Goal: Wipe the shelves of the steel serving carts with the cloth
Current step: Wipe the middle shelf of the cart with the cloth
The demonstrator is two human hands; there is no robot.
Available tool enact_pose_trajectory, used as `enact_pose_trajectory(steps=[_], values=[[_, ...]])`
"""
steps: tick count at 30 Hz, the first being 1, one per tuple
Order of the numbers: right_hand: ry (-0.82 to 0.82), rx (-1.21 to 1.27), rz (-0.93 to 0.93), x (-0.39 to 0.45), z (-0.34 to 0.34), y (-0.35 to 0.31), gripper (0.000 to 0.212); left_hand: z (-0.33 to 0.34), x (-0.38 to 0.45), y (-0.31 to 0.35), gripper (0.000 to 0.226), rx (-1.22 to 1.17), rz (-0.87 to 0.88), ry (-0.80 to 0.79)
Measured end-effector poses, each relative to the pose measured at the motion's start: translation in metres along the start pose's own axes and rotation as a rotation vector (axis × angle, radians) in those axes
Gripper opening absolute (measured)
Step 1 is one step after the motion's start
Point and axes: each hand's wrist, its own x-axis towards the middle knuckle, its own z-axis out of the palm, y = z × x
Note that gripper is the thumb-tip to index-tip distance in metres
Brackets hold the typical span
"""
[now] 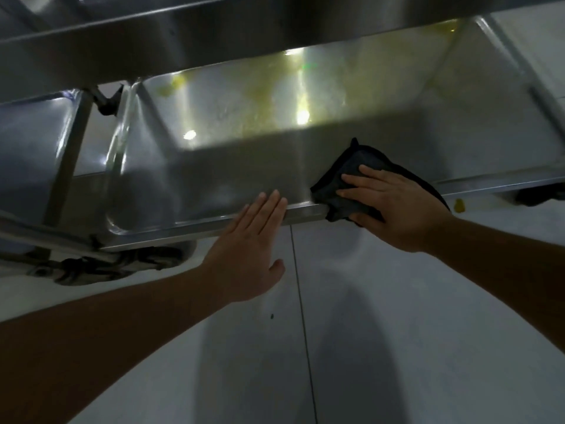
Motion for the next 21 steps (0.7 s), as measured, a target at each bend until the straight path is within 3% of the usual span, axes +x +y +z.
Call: enact_pose_trajectory(steps=[13, 21], values=[[-0.008, -0.022, 0.048, -0.05, -0.021, 0.091, 0.063, 0.002, 0.075, 0.082, 0.104, -0.006, 0.14, -0.006], [-0.068, -0.023, 0.176, -0.084, -0.044, 0.144, 0.074, -0.001, 0.118, 0.137, 0.107, -0.015, 0.174, 0.017]])
